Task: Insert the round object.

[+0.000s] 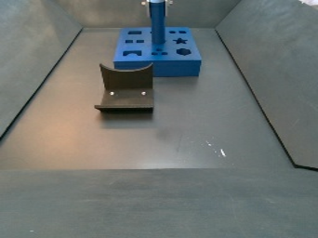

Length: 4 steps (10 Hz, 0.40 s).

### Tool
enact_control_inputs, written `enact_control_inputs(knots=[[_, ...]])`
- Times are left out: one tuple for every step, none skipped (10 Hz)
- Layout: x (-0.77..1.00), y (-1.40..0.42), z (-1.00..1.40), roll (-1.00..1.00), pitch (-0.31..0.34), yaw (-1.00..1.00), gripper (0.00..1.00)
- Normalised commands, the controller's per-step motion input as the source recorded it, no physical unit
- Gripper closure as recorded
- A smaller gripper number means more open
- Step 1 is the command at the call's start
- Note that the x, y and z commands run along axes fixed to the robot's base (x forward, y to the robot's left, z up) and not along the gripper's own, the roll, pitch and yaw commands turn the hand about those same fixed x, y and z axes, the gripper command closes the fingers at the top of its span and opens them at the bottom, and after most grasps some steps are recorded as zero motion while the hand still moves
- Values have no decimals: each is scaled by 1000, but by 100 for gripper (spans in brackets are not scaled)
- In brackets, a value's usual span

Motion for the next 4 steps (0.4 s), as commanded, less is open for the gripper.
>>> enact_control_inputs(knots=[[69, -14, -400, -56, 0, -160, 100], [43, -31, -420, -93, 0, -157, 100], [0, -17, -203, -84, -33, 0, 100], [0, 0, 0, 43, 0, 0, 100]])
